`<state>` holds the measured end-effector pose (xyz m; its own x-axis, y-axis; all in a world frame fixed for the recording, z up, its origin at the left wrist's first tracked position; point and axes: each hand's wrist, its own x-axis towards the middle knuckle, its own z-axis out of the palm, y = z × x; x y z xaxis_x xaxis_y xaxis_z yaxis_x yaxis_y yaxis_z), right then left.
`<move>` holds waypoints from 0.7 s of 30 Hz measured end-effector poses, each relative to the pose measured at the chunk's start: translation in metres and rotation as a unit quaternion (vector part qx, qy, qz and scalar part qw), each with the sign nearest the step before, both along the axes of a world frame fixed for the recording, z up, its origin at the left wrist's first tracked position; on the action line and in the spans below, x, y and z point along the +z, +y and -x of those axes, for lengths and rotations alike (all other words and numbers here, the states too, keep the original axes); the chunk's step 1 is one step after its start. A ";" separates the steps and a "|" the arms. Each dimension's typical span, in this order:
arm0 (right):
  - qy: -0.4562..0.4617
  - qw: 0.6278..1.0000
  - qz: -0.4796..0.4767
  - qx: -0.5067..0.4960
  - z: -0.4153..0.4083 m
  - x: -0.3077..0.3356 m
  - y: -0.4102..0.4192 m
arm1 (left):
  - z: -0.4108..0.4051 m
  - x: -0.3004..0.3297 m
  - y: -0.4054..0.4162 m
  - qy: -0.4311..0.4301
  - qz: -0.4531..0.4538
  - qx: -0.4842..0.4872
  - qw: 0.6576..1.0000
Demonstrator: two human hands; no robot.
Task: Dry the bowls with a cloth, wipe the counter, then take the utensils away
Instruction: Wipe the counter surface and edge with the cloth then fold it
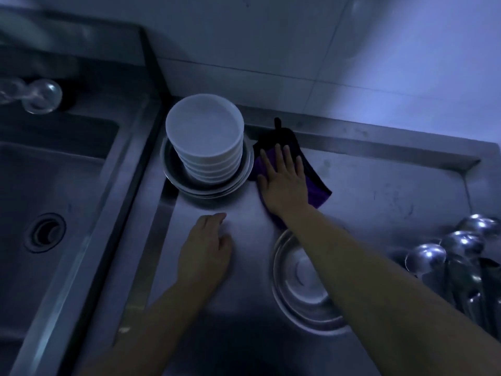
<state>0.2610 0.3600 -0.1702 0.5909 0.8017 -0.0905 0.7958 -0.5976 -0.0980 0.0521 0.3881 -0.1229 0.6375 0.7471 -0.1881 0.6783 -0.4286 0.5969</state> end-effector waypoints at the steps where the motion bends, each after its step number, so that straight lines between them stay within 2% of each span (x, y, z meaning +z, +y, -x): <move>1: -0.008 1.000 0.000 0.025 -0.008 -0.001 0.008 | -0.005 -0.002 0.000 -0.005 0.001 0.004 1.000; 6: -0.033 0.984 0.005 0.173 -0.047 -0.002 0.037 | -0.030 -0.013 -0.012 -0.022 -0.006 0.002 1.000; 11: -0.021 0.984 0.009 0.174 -0.065 -0.001 0.010 | -0.055 -0.009 -0.030 -0.019 0.008 -0.015 1.000; 16: -0.017 0.999 0.006 0.052 -0.102 0.005 -0.068 | -0.082 0.002 -0.047 -0.028 0.003 -0.039 0.999; 19: -0.015 0.995 -0.013 -0.100 -0.116 0.007 -0.111 | -0.092 0.006 -0.058 -0.035 0.007 -0.056 0.998; 21: -0.014 0.973 -0.012 -0.231 -0.119 0.006 -0.125 | -0.095 0.007 -0.063 -0.040 0.009 -0.067 0.997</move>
<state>0.3805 0.2351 -0.1640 0.8909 0.4510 -0.0533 0.4448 -0.8902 -0.0989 0.1469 0.3252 -0.1157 0.7451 0.6508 -0.1457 0.5653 -0.5004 0.6558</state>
